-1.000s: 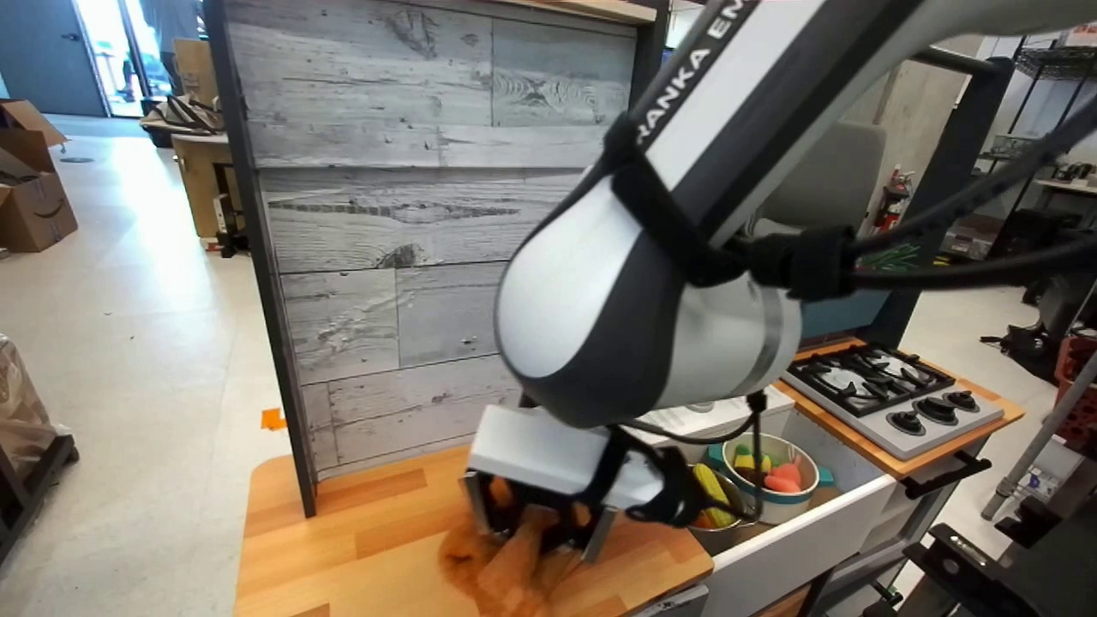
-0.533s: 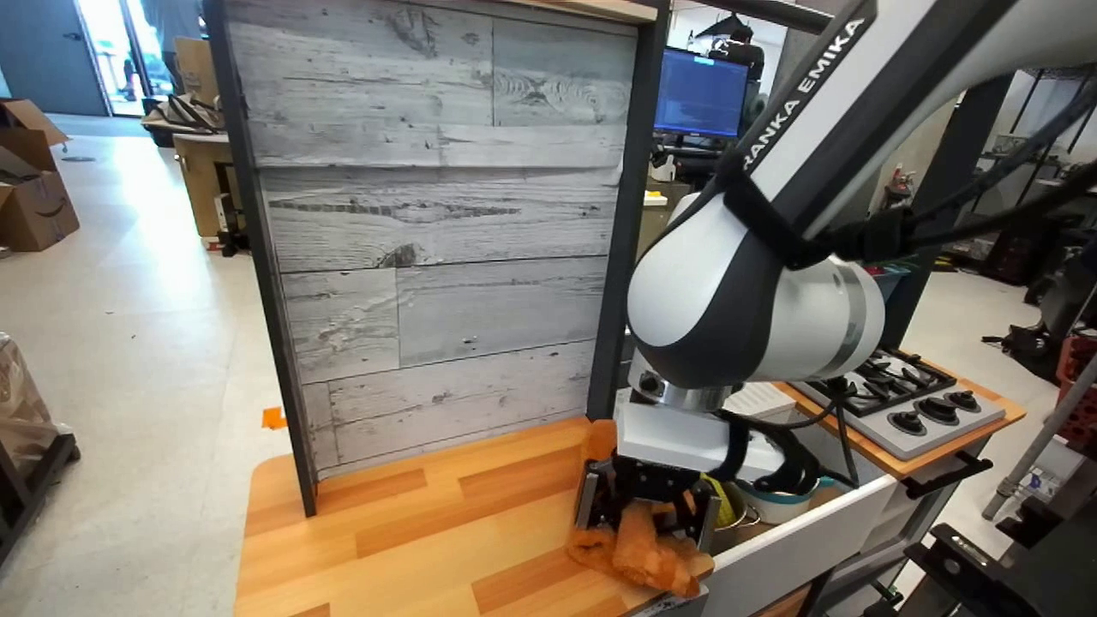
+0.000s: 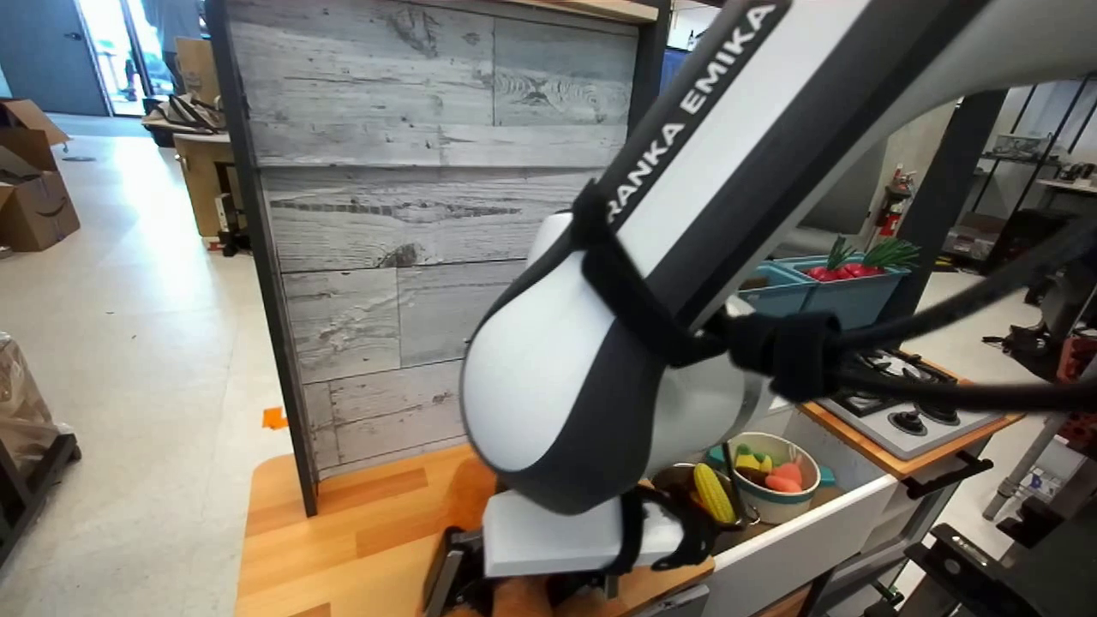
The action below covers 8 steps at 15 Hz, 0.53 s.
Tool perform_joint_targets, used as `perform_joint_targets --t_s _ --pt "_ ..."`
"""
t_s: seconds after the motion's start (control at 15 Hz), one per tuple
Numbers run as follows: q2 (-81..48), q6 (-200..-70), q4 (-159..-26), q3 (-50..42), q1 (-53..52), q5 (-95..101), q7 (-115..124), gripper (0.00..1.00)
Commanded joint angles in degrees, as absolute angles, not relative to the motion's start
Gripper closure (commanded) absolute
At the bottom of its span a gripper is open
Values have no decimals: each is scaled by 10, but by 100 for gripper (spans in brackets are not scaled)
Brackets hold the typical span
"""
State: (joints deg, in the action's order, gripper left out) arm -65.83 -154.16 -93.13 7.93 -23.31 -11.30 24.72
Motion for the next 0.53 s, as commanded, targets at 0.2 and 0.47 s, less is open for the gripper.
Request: perform_joint_targets --t_s 0.2,0.47 --pt "-645 -1524 -900 -32 -354 -44 315 0" --pt "-565 -1532 -986 -98 -403 -7 354 0"
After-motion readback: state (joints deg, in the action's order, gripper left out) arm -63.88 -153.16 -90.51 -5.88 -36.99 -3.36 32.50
